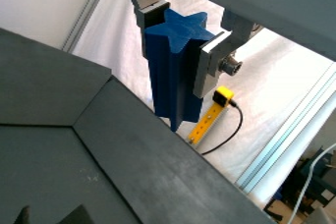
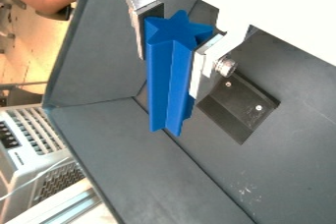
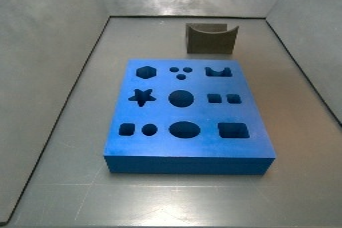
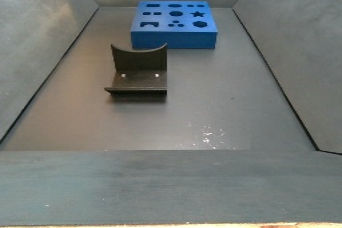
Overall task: Pick up the star object. Move up. Place the star object on the fixture. Regrasp the star object. Move to above the board. Insert the star object.
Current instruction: Move to above the board.
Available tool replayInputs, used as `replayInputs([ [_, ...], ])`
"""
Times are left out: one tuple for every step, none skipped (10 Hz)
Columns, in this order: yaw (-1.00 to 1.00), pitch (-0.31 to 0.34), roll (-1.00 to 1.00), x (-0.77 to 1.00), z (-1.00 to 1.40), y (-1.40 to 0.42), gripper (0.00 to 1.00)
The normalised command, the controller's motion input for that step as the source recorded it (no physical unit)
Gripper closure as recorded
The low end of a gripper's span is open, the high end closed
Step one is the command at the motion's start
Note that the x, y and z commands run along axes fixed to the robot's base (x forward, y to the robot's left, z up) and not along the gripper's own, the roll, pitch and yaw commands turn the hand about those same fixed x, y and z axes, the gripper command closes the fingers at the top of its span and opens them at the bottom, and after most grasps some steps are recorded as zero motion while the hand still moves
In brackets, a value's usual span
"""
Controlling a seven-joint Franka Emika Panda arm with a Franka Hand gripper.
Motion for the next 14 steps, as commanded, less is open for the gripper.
replayInputs([
  [0.09, 0.084, -0.05, 0.05, 1.0, -0.06, 1.0],
  [0.09, 0.081, -0.05, 0.04, 0.99, -0.06, 1.0],
  [0.08, 0.084, -0.05, 0.04, 0.84, -0.04, 1.0],
  [0.08, 0.091, -0.05, 0.03, 0.65, -0.03, 1.0],
  [0.08, 0.092, -0.06, 0.03, 0.5, -0.03, 1.0],
  [0.08, 0.094, -0.05, 0.02, 0.36, -0.02, 1.0],
  [0.08, 0.091, -0.05, 0.02, 0.22, -0.02, 1.0],
  [-0.1, -0.006, -1.0, -0.86, -0.38, -1.0, 1.0],
  [-0.1, -0.012, -1.0, -0.87, -0.38, -1.0, 1.0],
  [-0.1, -0.046, -1.0, -0.95, -0.39, -1.0, 1.0],
  [-0.09, -0.061, -1.0, -1.0, -0.42, -1.0, 1.0],
  [-0.09, -0.081, -1.0, -1.0, -0.4, -0.94, 1.0],
  [-0.09, -0.088, -1.0, -1.0, -0.39, -0.89, 1.0],
  [-0.08, -0.096, -1.0, -0.85, -0.32, -0.71, 1.0],
])
